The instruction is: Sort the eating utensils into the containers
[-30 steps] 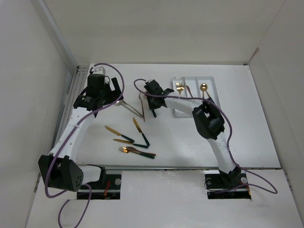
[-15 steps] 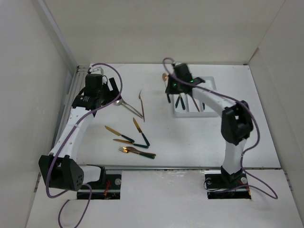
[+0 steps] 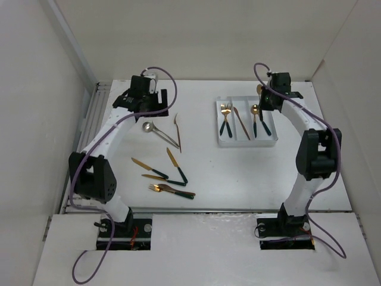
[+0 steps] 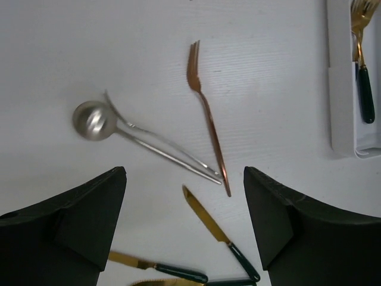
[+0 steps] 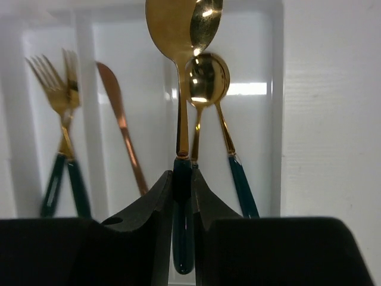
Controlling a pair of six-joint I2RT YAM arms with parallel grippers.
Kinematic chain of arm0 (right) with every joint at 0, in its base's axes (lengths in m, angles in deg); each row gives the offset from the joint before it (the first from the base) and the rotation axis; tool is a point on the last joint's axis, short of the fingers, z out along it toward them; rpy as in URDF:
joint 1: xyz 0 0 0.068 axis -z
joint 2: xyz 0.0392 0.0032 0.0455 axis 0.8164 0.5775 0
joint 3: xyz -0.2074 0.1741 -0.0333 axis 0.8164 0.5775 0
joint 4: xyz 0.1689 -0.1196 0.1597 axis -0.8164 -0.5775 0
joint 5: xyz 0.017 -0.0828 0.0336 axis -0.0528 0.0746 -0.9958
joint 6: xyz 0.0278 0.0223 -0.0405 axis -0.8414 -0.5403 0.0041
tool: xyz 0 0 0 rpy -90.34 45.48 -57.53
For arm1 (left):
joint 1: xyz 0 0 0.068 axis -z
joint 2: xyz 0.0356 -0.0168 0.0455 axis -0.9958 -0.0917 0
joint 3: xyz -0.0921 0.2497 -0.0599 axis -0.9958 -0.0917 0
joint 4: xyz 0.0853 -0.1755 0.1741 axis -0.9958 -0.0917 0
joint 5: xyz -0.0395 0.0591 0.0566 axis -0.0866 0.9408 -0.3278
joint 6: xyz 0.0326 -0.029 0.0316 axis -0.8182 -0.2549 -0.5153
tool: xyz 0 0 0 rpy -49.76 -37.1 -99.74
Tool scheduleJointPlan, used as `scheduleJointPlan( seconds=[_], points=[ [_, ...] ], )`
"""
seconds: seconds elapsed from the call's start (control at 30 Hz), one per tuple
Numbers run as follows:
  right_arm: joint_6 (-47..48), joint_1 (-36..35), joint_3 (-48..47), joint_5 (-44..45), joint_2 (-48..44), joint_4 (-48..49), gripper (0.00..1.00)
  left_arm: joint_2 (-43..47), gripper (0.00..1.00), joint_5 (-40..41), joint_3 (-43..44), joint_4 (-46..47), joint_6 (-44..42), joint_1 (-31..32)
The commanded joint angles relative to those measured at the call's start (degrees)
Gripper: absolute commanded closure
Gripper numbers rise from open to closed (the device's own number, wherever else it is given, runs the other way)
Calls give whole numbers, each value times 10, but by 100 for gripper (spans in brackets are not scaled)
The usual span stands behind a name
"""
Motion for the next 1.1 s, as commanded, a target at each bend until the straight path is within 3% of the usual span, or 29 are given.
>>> scheduleJointPlan(
  seconds=[0.0,0.2,0.27,0.3,0.4,0.43,0.67,0.93,0.97,1.07],
  points=[
    [59,2,-21,7,42,-50,100,-44,23,-34,61,7,-25,31],
    [65,7,-21,42,64,-63,100,-134,21,-34,103,7,-30,67],
    [65,7,-21,42,64,-63,94,-154,21,-40,111,7,-30,67],
    [65,7,-21,42,64,-63,81,-174,21,-40,111,7,-30,67],
    [70,7,-16,36,64,-68,56,-211,21,-47,137,7,-30,67],
    [70,7,-16,36,64,-68,53,-220,21,-47,148,7,-30,67],
    [65,7,-11,47,24,-68,50,-270,34,-52,168,1,-20,78],
    [55,-4,-5,60,-30,-62,49,-305,38,-31,151,-9,-1,98],
    [55,-4,-5,54,-36,-62,49,-305,46,-31,151,-9,-1,98],
    [55,-4,-5,54,-42,-62,49,-320,48,-3,151,-9,9,98]
  ],
)
